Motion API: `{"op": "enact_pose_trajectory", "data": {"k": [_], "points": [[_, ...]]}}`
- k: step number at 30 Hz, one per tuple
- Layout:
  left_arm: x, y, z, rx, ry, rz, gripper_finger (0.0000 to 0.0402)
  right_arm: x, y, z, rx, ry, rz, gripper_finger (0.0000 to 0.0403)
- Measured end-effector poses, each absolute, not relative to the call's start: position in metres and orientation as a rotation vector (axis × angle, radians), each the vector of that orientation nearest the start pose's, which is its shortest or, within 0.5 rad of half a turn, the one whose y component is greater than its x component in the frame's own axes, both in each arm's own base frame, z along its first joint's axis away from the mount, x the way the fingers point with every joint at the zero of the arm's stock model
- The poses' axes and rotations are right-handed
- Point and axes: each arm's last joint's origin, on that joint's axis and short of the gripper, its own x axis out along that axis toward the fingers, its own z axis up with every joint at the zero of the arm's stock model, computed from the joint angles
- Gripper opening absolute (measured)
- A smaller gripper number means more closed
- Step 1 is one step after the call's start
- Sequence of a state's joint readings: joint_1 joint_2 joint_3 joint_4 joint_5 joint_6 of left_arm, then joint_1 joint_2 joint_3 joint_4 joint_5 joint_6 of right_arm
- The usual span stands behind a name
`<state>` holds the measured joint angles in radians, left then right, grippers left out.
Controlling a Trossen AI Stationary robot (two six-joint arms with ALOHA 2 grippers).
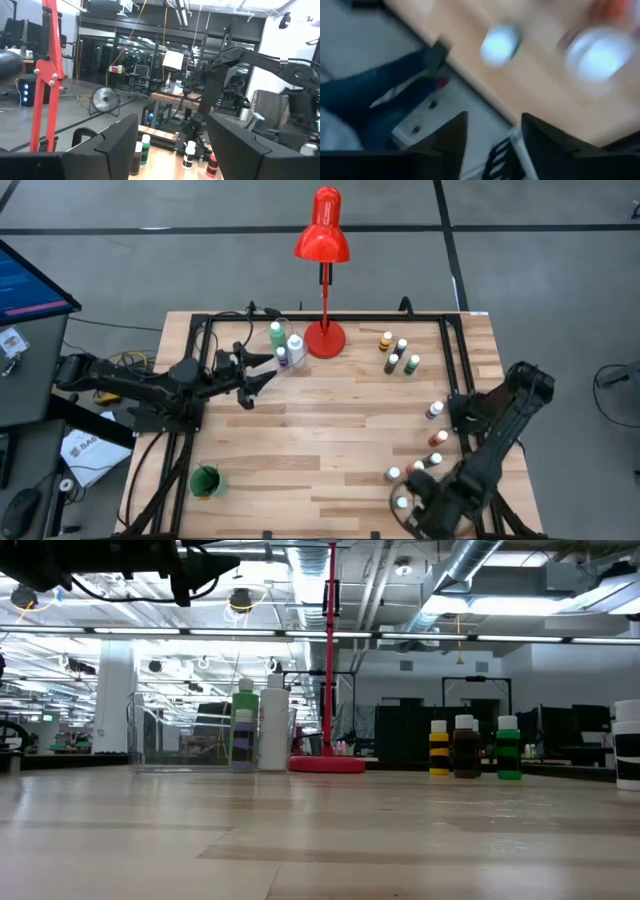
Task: Pick & Place Paint Supplies
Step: Put the green paint bottle into the transparent bin
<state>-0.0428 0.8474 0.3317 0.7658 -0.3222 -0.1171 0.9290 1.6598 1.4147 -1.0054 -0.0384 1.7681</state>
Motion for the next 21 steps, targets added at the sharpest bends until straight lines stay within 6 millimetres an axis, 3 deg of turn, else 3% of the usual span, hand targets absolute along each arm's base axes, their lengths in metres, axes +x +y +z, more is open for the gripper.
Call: {"op": "enact_pose_trajectory", "data": {"k": [6,12,17,21], "points": [[0.18,0.0,0.256,-0.189,-0.267,0.287,0.0227,0.186,0.292,0.246,0.986,1.464,-0.503,0.0019],[0.18,0.001,0.256,-0.191,-0.268,0.294,0.0227,0.2,0.309,0.209,0.969,1.493,-0.548,0.0012],[0.18,0.001,0.256,-0.191,-0.268,0.294,0.0227,0.22,0.302,0.183,0.877,1.502,-0.59,0.0007],[0.18,0.001,0.256,-0.191,-0.268,0.296,0.0227,0.237,0.291,0.173,0.802,1.525,-0.553,0.0002]]}}
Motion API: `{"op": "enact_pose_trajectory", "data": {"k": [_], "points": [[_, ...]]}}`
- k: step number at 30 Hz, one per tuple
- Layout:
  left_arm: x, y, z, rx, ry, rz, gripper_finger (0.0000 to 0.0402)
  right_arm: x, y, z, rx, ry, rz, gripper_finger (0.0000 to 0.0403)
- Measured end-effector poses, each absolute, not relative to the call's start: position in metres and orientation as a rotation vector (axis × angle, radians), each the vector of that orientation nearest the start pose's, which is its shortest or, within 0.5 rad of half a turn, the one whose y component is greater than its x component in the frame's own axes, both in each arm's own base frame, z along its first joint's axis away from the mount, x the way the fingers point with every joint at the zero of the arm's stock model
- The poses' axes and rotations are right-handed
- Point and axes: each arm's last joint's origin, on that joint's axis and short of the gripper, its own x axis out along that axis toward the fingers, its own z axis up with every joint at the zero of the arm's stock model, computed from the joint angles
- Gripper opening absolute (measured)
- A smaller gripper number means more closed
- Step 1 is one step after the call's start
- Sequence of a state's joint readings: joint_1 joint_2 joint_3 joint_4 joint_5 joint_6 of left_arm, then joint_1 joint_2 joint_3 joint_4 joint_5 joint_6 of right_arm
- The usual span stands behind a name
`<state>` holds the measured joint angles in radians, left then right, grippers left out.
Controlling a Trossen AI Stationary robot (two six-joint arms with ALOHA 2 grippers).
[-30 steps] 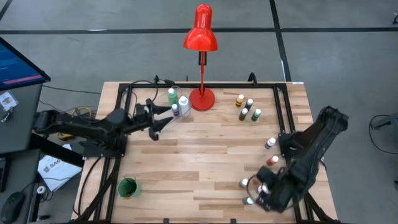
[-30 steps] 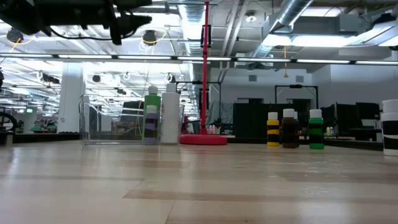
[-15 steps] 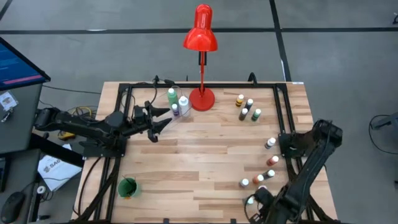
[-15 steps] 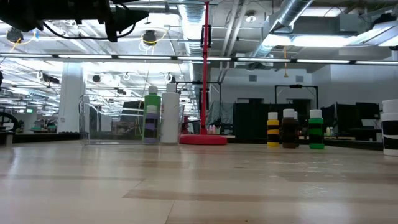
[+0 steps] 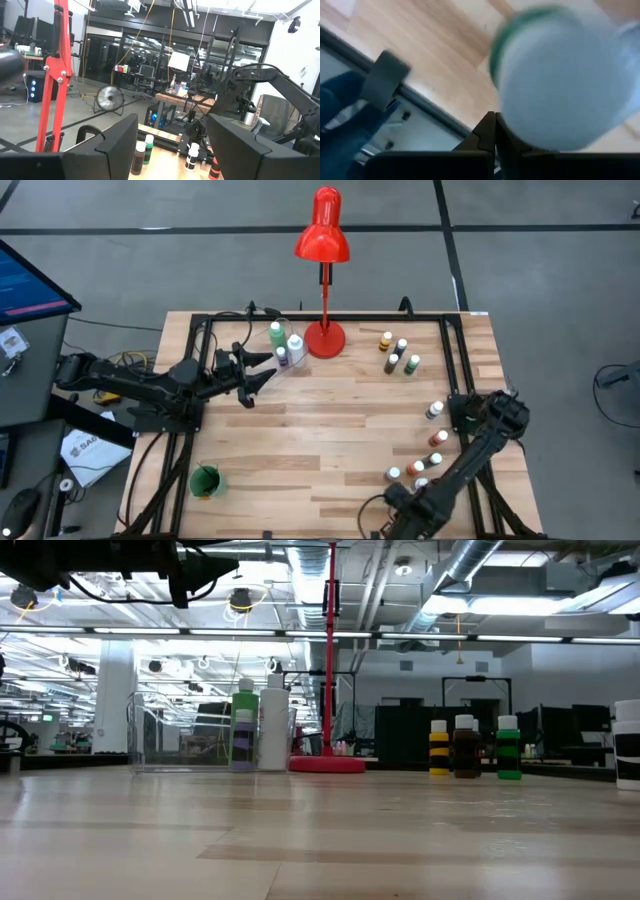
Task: Pick & Place Paint Supplies
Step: Put the green paint bottle into the transparent bin
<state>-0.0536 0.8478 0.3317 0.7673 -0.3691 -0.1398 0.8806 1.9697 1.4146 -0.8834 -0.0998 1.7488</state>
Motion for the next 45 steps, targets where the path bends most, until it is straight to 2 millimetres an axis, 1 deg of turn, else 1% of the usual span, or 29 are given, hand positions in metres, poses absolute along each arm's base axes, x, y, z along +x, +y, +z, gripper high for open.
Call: {"op": "enact_pose_trajectory", "data": {"k": [6,10,14,16,19,21,23,25,27,30,33,36,40,42,45], "points": [[0.18,0.001,0.256,-0.191,-0.269,0.297,0.0227,0.248,0.268,0.172,0.672,1.541,-0.584,0.0002],[0.18,0.001,0.256,-0.191,-0.269,0.297,0.0227,0.256,0.257,0.172,0.598,1.545,-0.557,0.0003],[0.18,0.001,0.256,-0.191,-0.269,0.297,0.0227,0.262,0.247,0.169,0.58,1.54,-0.566,0.0001],[0.18,0.001,0.256,-0.195,-0.269,0.297,0.0227,0.261,0.247,0.17,0.576,1.54,-0.558,0.0002],[0.181,0.001,0.256,-0.272,-0.279,0.287,0.0227,0.259,0.246,0.182,0.596,1.523,-0.516,0.0001],[0.183,0.0,0.253,-0.324,-0.268,0.262,0.0227,0.255,0.243,0.199,0.622,1.5,-0.483,0.0001],[0.189,-0.005,0.252,-0.327,-0.226,0.195,0.0227,0.251,0.238,0.219,0.667,1.453,-0.459,0.0001],[0.201,-0.014,0.254,-0.281,-0.155,0.09,0.0227,0.244,0.234,0.237,0.707,1.396,-0.455,0.0001],[0.217,-0.025,0.257,-0.231,-0.081,-0.005,0.0227,0.235,0.231,0.255,0.754,1.347,-0.451,0.0001],[0.248,-0.043,0.263,-0.173,0.009,-0.129,0.0227,0.219,0.228,0.274,0.806,1.282,-0.456,0.0001],[0.282,-0.062,0.259,-0.104,0.105,-0.239,0.0227,0.207,0.226,0.288,0.837,1.195,-0.463,0.0001],[0.314,-0.082,0.244,-0.02,0.187,-0.358,0.023,0.201,0.226,0.296,0.861,1.122,-0.466,0.0001],[0.351,-0.103,0.216,0.029,0.263,-0.482,0.0241,0.195,0.229,0.298,0.878,1.105,-0.457,0.0001],[0.366,-0.108,0.205,0.031,0.284,-0.513,0.0248,0.193,0.232,0.299,0.882,1.104,-0.44,0.0001],[0.385,-0.113,0.191,0.043,0.307,-0.513,0.0257,0.192,0.236,0.3,0.895,1.101,-0.418,0.0001]]}}
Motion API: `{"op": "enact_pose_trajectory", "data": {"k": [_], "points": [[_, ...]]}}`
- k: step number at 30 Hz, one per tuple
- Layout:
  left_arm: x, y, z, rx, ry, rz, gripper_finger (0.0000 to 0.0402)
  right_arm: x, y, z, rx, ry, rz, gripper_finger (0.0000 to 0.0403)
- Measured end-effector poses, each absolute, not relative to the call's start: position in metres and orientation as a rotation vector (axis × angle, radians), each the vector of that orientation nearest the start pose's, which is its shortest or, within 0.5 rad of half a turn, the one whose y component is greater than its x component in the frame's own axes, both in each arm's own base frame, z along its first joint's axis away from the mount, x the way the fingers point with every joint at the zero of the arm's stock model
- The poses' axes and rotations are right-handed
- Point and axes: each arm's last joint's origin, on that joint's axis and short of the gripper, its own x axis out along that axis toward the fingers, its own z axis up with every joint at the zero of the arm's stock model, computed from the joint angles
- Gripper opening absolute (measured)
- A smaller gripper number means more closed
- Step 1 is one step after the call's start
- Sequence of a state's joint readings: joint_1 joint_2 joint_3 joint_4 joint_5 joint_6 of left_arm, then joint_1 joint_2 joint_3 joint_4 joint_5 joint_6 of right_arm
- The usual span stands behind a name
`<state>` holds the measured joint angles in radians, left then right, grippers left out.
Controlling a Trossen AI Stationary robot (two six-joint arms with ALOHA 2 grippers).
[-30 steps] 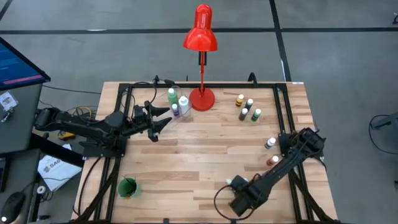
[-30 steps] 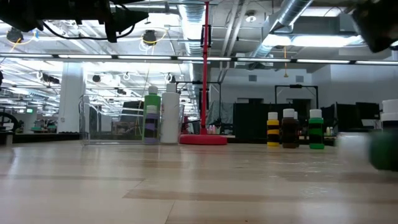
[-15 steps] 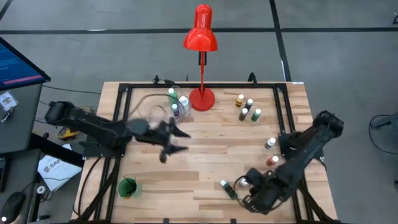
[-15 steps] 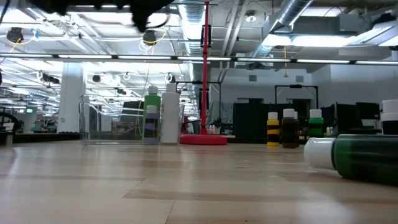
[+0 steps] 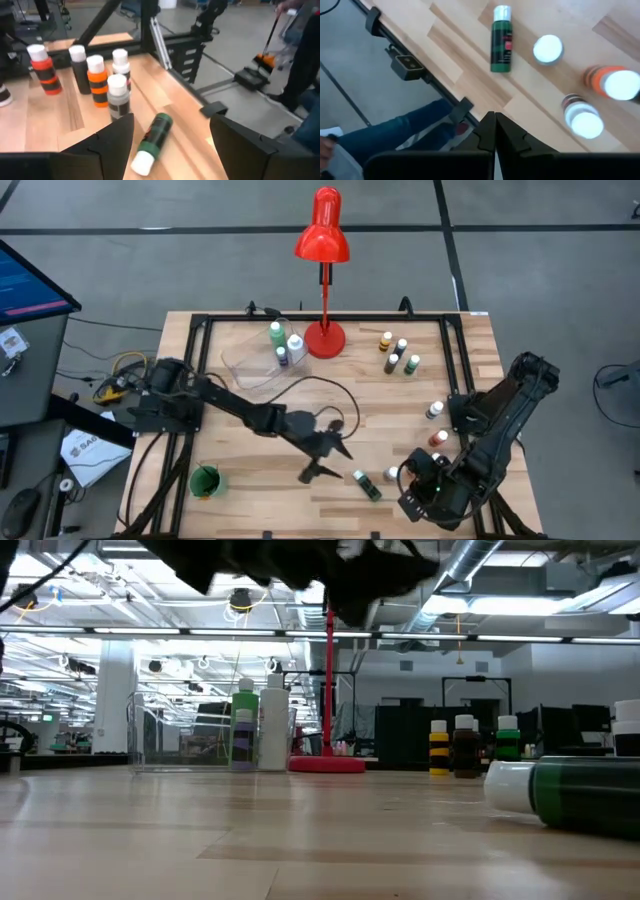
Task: Pick & Place Paint Supplies
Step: Put the green paint bottle into the transparent bin
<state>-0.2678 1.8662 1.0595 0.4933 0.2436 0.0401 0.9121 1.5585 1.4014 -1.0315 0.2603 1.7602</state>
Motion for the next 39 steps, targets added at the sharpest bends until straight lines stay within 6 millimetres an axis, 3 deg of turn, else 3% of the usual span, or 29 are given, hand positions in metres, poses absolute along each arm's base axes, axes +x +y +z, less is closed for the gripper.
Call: {"op": "enact_pose_trajectory", "data": {"k": [7,16,31,39], "points": [[0.414,-0.116,0.16,0.115,0.333,-0.579,0.0266,0.187,0.241,0.3,0.916,1.104,-0.411,0.0001],[0.432,-0.107,0.125,0.148,0.389,-0.558,0.0266,0.186,0.243,0.3,0.926,1.101,-0.395,0.0001],[0.464,-0.107,0.091,0.136,0.411,-0.54,0.0266,0.185,0.244,0.301,0.935,1.1,-0.399,0.0001],[0.468,-0.096,0.082,0.083,0.442,-0.506,0.0252,0.185,0.247,0.301,0.95,1.094,-0.377,0.0001]]}}
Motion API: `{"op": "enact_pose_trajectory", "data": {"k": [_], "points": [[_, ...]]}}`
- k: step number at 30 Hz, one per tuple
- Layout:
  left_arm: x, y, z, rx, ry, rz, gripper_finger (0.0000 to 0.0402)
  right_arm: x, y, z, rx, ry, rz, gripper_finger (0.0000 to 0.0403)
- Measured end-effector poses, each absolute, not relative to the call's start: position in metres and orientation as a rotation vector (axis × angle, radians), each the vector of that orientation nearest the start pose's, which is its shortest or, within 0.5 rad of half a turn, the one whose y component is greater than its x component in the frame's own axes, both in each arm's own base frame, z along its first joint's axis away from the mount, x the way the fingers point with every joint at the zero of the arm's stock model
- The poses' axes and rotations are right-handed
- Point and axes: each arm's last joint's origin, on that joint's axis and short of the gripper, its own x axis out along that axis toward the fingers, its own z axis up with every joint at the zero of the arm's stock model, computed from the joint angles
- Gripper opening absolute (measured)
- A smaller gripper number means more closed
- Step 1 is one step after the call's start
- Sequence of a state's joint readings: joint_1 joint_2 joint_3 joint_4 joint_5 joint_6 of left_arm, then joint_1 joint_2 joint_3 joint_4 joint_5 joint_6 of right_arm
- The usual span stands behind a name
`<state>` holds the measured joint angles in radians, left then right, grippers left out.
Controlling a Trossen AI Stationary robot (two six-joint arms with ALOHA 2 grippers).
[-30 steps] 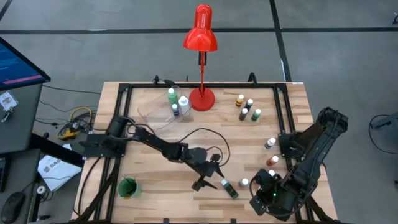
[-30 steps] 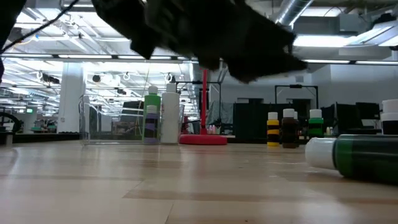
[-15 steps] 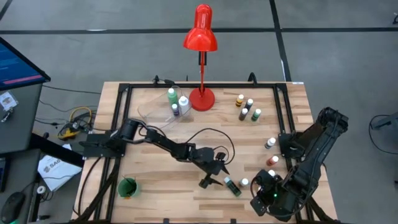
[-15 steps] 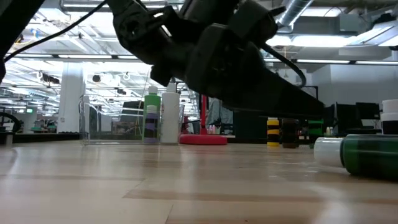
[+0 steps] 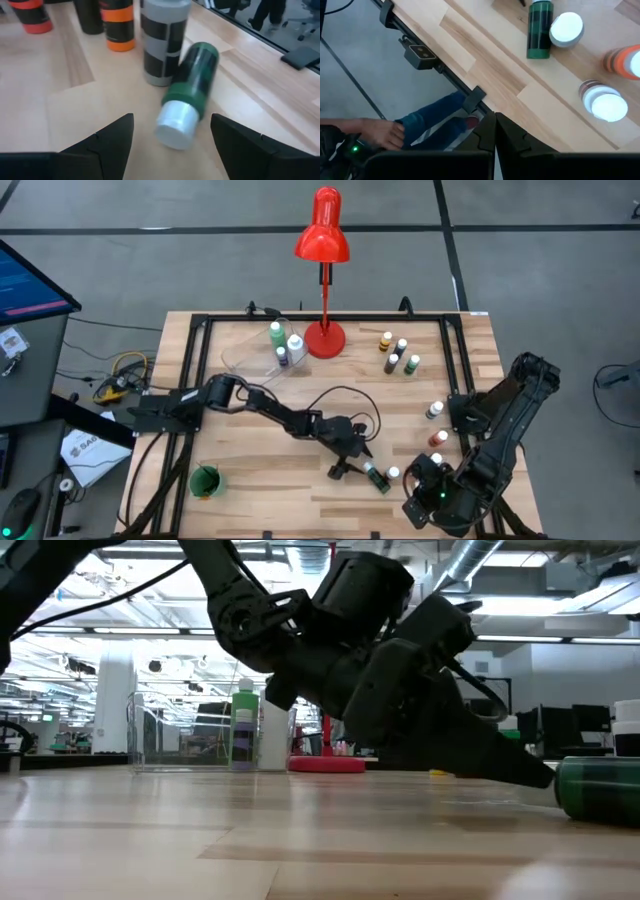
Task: Pick & Place Paint Supplies
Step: Put the green paint bottle into the transparent bin
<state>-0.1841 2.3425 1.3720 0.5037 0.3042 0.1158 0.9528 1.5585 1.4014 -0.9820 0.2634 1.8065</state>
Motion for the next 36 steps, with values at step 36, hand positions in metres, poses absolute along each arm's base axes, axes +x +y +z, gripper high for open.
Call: {"op": "enact_pose_trajectory", "data": {"k": [36], "points": [[0.458,-0.124,0.099,-0.003,0.458,-0.572,0.0094,0.182,0.249,0.302,0.949,1.097,-0.364,0.0001]]}}
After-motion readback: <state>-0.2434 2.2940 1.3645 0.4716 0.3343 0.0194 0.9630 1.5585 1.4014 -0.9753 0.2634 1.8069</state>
